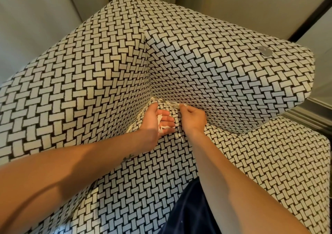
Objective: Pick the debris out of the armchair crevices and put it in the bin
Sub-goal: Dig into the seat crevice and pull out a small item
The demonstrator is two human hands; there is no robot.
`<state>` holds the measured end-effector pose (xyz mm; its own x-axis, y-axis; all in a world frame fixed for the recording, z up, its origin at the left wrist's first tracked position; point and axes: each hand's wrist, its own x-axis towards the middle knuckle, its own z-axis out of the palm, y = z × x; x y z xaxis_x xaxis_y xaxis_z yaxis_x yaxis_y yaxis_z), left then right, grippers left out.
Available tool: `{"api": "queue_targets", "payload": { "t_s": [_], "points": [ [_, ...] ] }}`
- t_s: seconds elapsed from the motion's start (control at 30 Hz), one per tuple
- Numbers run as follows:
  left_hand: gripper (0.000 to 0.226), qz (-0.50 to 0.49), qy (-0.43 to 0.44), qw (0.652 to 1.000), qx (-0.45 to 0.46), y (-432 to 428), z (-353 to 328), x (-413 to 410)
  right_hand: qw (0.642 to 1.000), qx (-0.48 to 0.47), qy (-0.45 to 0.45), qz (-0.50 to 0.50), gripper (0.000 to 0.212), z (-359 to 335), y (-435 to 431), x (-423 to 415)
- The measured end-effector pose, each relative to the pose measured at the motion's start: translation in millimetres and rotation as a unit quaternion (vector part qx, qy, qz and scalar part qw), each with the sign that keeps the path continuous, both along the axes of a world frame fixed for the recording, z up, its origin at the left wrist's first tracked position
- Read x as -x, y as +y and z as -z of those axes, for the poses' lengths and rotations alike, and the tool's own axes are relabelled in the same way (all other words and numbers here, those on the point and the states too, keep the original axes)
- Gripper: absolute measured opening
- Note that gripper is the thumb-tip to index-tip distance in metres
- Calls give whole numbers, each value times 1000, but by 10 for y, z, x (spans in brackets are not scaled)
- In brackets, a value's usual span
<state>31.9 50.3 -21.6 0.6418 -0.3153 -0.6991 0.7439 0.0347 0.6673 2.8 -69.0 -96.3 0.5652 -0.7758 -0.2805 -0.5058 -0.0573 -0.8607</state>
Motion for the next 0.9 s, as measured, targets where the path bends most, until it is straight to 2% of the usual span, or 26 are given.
{"api": "queue_targets", "payload": {
  "t_s": [0.13, 0.33, 0.47, 0.63, 0.8, 0.9],
  "points": [
    [48, 18, -15, 1000, -6, 9, -7, 0, 995, -82, -47, -25, 28, -240, -65, 166],
    [45, 32, -3, 999, 9, 1, -16, -10, 992, -66, -74, -74, 11, -532, -170, 525],
    [47, 74, 36, 996, 42, 4, -30, 24, 983, -90, -103, -121, 16, -647, -136, 699],
    [46, 132, 41, 988, 69, 27, 1, 18, 974, -99, -101, -176, 7, -672, -79, 675],
    [25, 172, 18, 985, 24, 14, 27, 21, 978, -82, -98, -165, 14, -592, -71, 642],
    [22, 166, 9, 986, 7, 9, 49, 22, 979, -56, -108, -161, 12, -510, -101, 627]
  ]
}}
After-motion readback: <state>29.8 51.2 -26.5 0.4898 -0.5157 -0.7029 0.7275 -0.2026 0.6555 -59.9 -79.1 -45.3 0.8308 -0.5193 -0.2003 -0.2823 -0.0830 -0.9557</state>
